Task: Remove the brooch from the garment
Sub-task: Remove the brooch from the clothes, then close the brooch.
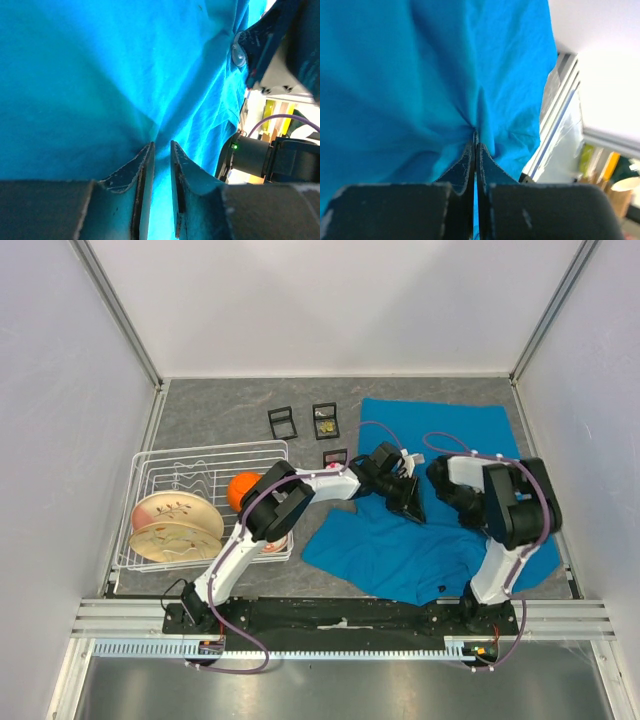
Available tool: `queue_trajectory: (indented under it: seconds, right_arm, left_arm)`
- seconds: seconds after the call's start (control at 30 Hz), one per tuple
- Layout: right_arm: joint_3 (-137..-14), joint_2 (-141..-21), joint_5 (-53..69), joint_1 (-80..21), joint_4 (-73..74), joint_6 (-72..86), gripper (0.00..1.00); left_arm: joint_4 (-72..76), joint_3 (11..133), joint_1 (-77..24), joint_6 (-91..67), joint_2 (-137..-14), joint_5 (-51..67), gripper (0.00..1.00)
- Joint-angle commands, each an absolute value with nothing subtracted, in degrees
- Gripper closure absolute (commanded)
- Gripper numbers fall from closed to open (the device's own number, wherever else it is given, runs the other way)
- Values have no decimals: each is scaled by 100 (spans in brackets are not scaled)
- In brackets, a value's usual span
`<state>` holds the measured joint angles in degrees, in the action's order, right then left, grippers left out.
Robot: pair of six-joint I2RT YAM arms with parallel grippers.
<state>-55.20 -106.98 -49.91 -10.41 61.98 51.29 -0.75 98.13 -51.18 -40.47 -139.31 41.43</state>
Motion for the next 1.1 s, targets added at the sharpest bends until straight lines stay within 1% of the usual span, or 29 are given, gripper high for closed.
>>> queue_trajectory:
  seconds: [0.0,0.07,0.2,0.23,0.3,0.33,0.4,0.47,0.5,0.57,0.6,0.67,0.7,0.73,0.8,0.83,0.87,0.9,0.93,0.97,1.03,1.07]
  right_arm:
    - [-5108,-9740,-4536,-440,5740,5405,100]
    - [-4984,-9291,-4404,-220,5678,5361,100]
    - [-5053,-8615,-4482,-149,5765,5265,100]
    - [-5062,-8213,-4509,-141,5783,5169,100]
    - [-5089,-7772,-4430,-97,5705,4984,100]
    - [-5063,-7230,-4273,-105,5504,4757,100]
    - [-5019,-6535,-3860,-97,5003,4238,100]
    - [-5045,-6320,-3439,-105,4669,3608,100]
    - [-5167,-6267,-3332,-114,4667,3490,100]
    - [-5177,-6223,-2964,-132,4397,3131,100]
    - [-5159,-6144,-2492,-132,4290,2868,100]
    - [-5028,-6012,-1901,-132,3765,2638,100]
    - [-5001,-5890,-1272,-141,3596,2410,100]
    - [-4975,-5845,-944,-141,3429,2330,100]
    - [-4904,-5801,-22,-141,2780,2075,100]
    - [-4904,-5809,887,-141,2612,2048,100]
    - [-4852,-5827,1558,-149,2106,2022,100]
    - [-4808,-5836,2095,-149,1831,2048,100]
    - [-4747,-5836,2927,-228,1550,2309,100]
    - [-4616,-5862,3327,-307,894,2433,100]
    - [-4623,-5976,3952,-780,468,2723,100]
    - [-4571,-5994,4077,-930,-117,2881,100]
  left_arm:
    - [-281,9712,-5273,-3384,-14063,3489,71]
    - [-290,9738,-5300,-3375,-14045,3489,71]
    - [-404,9809,-5326,-3314,-13966,3542,70]
    - [-422,9809,-5326,-3296,-13931,3551,69]
    - [-448,9765,-5370,-3252,-13782,3560,66]
    - [-448,9747,-5379,-3252,-13712,3594,65]
    - [-440,9686,-5457,-3348,-13361,3796,63]
    - [-387,9572,-5510,-3384,-12966,4025,60]
    - [-413,9406,-5554,-3375,-12468,4008,59]
    - [-466,9195,-5563,-3401,-11956,4043,56]
    - [-518,9045,-5555,-3401,-11388,4043,55]
    - [-807,9017,-5555,-3401,-10910,4008,52]
    - [-948,9122,-5555,-3445,-10707,4008,51]
    - [-1028,9158,-5563,-3463,-10314,4077,51]
    - [-1256,9123,-5572,-3437,-9934,4157,50]
    - [-1370,9062,-5572,-3332,-9488,4149,50]
    - [-1658,8975,-5572,-3209,-9275,4096,48]
    - [-1826,8774,-5494,-2956,-9029,4026,48]
    - [-1993,8667,-5424,-2884,-8809,3930,47]
    - [-2091,8544,-5240,-2874,-8380,3894,48]
    - [-2040,8052,-5055,-3005,-7991,3780,47]
    - [-1961,7894,-4871,-3258,-7624,3727,47]
